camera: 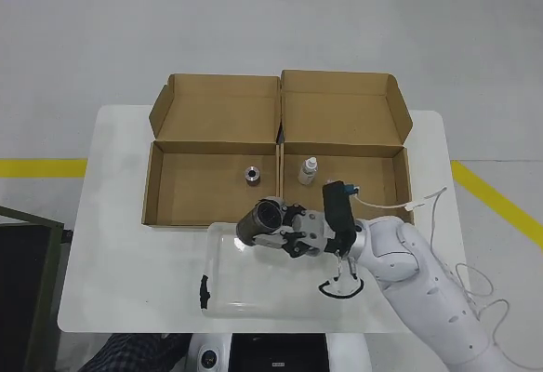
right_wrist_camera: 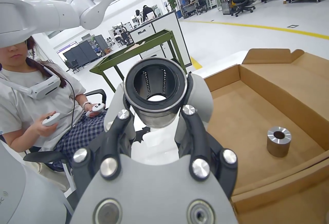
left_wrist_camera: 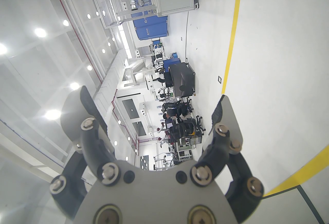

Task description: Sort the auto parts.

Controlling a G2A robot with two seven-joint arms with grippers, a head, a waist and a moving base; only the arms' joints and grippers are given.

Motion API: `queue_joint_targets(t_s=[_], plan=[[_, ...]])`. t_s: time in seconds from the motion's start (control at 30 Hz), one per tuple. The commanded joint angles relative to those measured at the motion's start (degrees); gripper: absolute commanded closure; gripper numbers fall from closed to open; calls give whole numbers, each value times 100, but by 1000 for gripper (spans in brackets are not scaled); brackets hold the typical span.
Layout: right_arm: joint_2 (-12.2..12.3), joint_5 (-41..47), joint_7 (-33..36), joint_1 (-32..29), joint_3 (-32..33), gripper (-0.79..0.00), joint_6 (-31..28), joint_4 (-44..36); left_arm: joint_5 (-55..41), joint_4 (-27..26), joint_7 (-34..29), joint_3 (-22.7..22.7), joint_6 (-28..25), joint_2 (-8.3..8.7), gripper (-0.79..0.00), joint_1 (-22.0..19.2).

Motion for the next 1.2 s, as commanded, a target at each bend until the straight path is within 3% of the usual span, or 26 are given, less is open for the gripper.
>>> queue_joint_targets(t_s=[0.0, 0.33, 0.73, 1.17], plan=[[1, -1, 1, 18, 20, 0, 28, 3, 0, 0, 0, 0, 0, 0, -785, 0], [-48, -891, 200, 214, -89, 0, 914, -191, 0, 0, 0, 0, 0, 0, -785, 0], [-280, -2338, 573, 1072, -751, 0, 2422, 432, 0, 0, 0, 0, 0, 0, -785, 0], [-538, -3090, 936, 1625, -1411, 0, 2956, 1111, 0, 0, 0, 0, 0, 0, -785, 0]])
